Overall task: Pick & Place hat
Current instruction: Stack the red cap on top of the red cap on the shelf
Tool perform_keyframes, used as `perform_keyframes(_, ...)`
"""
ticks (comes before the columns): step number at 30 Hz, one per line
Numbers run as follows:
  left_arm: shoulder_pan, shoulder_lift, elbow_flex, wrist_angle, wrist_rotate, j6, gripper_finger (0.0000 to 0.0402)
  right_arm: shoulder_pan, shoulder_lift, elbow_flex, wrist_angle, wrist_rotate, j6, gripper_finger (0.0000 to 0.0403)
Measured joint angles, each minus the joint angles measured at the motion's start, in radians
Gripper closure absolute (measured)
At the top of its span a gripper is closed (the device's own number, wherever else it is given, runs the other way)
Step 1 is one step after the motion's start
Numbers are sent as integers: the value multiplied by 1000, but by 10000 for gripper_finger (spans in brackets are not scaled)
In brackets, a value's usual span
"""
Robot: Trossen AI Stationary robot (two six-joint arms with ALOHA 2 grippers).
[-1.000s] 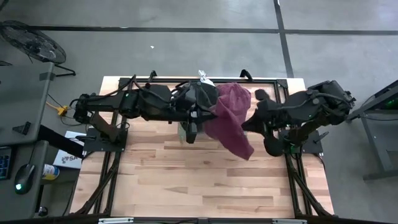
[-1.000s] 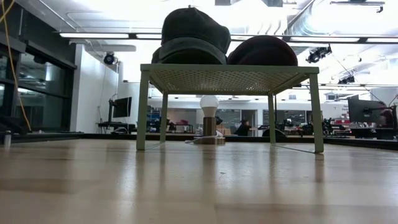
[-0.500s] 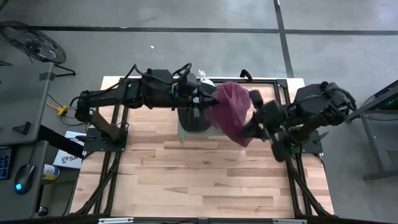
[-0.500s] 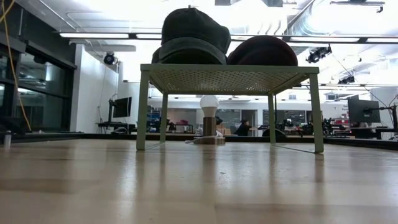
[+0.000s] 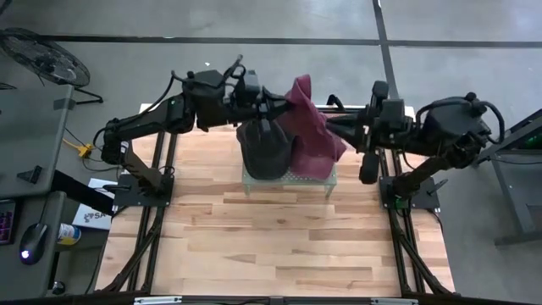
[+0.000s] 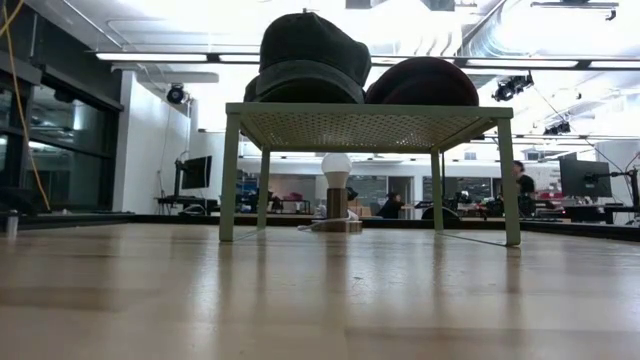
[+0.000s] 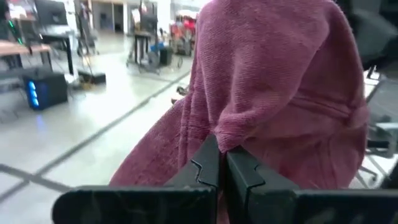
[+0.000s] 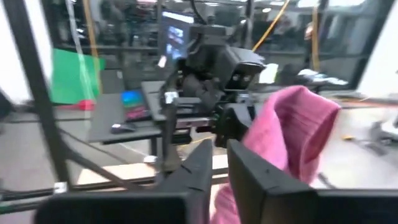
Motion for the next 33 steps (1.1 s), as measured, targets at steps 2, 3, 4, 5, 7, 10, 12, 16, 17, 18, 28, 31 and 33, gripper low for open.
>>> perform_keyframes(2, 13, 0, 0, 35, 2, 20, 401, 0, 0, 0, 10, 36, -43, 337)
perform_keyframes(3, 20, 0, 0, 44, 3, 26, 401, 0, 1, 0, 15, 48, -65, 322)
perform_keyframes(4, 28, 0, 0, 61, 2, 30, 401, 0, 3, 0, 20, 60, -85, 306)
perform_keyframes(5, 35, 0, 0, 79, -4, 32, 401, 1, 5, 0, 25, 72, -105, 289)
perform_keyframes(7, 49, 0, 0, 110, -37, 33, 401, 1, 5, 0, 36, 94, -139, 255)
perform_keyframes(10, 77, 0, 0, 152, -103, 49, 401, 1, 5, 0, 51, 131, -187, 209)
perform_keyframes(12, 96, 0, 0, 182, -143, 51, 401, 1, 5, 0, 53, 167, -215, 184)
perform_keyframes(16, 130, 0, 0, 249, -142, 50, 401, 1, 5, 0, -4, 264, -220, 154)
perform_keyframes(17, 135, 0, 0, 262, -139, 49, 401, 2, 5, 0, -19, 296, -216, 151)
perform_keyframes(18, 139, 0, 0, 276, -138, 49, 401, 1, 5, 0, -27, 326, -212, 150)
perform_keyframes(28, 181, -2, 115, 333, -76, 52, 401, -32, 11, -2, -201, 448, -27, 148)
perform_keyframes(31, 179, 1, 151, 324, -25, 54, 401, -68, 16, -2, -220, 433, 24, 148)
perform_keyframes(33, 177, 1, 169, 329, 11, 47, 401, -96, 22, -1, -205, 413, 18, 148)
